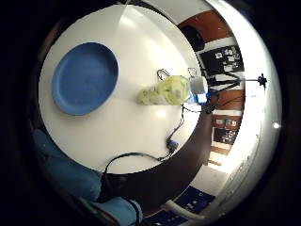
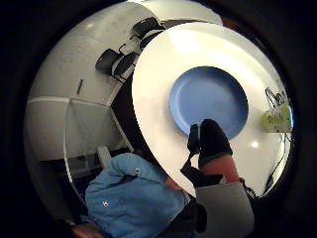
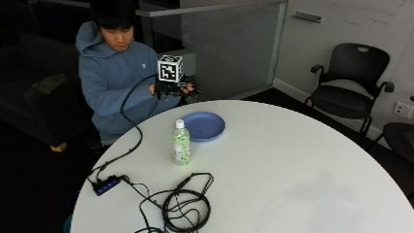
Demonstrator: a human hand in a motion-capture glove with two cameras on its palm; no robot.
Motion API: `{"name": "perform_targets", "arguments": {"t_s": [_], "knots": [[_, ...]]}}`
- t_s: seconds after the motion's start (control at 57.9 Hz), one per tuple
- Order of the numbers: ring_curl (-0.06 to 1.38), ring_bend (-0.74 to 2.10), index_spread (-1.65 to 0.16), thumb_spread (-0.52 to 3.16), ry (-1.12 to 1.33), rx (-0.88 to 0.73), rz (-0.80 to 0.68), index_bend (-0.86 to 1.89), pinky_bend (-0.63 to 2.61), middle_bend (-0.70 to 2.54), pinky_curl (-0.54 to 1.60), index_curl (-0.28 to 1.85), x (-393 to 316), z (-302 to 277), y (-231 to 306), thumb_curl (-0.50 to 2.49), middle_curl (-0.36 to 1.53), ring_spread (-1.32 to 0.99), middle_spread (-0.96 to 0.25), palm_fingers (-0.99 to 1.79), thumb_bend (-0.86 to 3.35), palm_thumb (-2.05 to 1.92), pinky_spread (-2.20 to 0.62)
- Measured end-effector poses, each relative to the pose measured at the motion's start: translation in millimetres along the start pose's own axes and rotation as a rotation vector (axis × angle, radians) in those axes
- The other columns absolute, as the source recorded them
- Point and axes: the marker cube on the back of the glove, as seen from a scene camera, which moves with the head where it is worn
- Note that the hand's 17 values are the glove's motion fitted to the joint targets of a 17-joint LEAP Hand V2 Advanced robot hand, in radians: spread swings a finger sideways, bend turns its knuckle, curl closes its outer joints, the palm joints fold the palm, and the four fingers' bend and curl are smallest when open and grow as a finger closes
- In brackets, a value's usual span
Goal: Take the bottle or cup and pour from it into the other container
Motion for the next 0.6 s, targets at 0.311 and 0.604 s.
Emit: {"name": "perform_targets", "arguments": {"t_s": [0.311,0.604], "knots": [[0.23,0.44,-0.37,1.02,-0.009,0.036,0.064,0.14,0.56,0.19,0.22,0.21,48,-7,36,0.43,0.27,0.19,0.00,0.13,0.05,0.74,0.25],[0.26,0.47,-0.37,1.03,-0.050,0.228,0.124,0.14,0.55,0.20,0.23,0.22,113,-13,80,0.46,0.30,0.18,0.01,0.15,-0.02,0.76,0.25]]}}
